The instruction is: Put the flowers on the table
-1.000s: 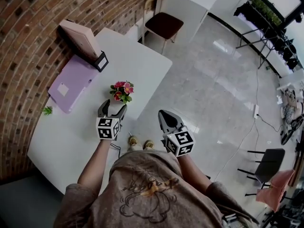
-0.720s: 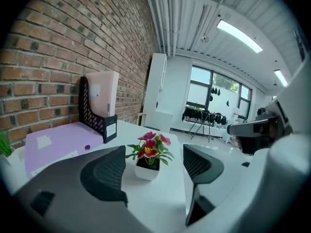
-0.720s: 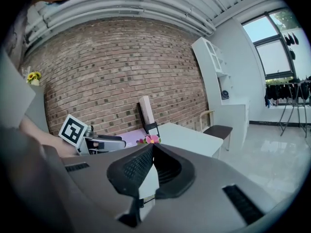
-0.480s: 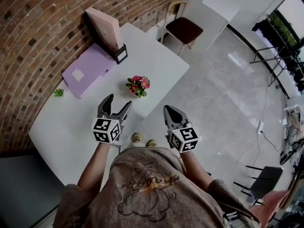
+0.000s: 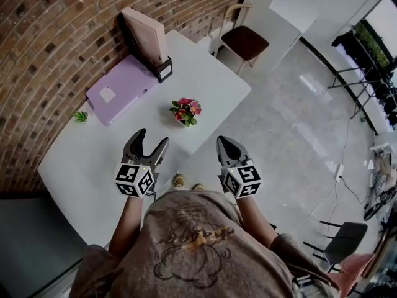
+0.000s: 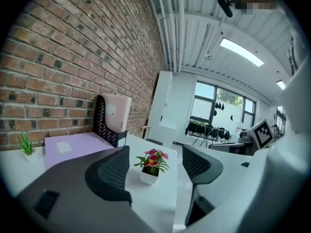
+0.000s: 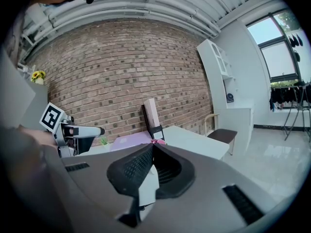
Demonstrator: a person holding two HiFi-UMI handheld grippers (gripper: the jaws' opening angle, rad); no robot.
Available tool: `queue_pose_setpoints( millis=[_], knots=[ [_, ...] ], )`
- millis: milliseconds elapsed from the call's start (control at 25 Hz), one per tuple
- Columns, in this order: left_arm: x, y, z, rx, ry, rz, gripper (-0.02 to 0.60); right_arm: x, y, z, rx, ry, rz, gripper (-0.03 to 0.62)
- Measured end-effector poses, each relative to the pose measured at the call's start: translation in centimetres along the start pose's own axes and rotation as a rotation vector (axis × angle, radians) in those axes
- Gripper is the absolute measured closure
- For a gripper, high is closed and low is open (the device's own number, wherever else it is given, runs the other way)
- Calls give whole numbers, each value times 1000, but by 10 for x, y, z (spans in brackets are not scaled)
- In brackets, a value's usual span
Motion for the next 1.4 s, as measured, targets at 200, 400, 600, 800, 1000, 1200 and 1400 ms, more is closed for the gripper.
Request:
queue_pose_setpoints(
  millis=[200, 400, 600, 800, 1000, 1200, 1400],
  knots=[
    [2, 0, 6, 14, -35, 10, 317, -2, 1, -4, -1, 2, 5, 589],
    [4, -3, 12, 51, -50, 5, 407, -5, -3, -5, 3, 8, 1, 589],
    [2, -7, 15, 58, -25, 29, 520, -9, -6, -4, 3, 3, -5, 591],
    [-3, -12, 14, 54, -7, 48, 554, -15, -7, 0, -3, -13, 3, 591],
    [-6, -14, 15, 43, -10, 65, 560, -22, -8, 1, -7, -32, 11, 591],
    [-7, -15, 19, 26, -14, 63, 561, -29, -6, 1, -32, -55, 34, 592],
    [-10, -17, 21, 9, -6, 64, 560, -32, -8, 1, -20, -55, 38, 592]
  ],
)
Point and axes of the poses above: the fingertips, and each gripper's own axes: x forward along the fingers, z to its right, y out of its top, the point moved 10 cm from there along -x, backward along the fingers
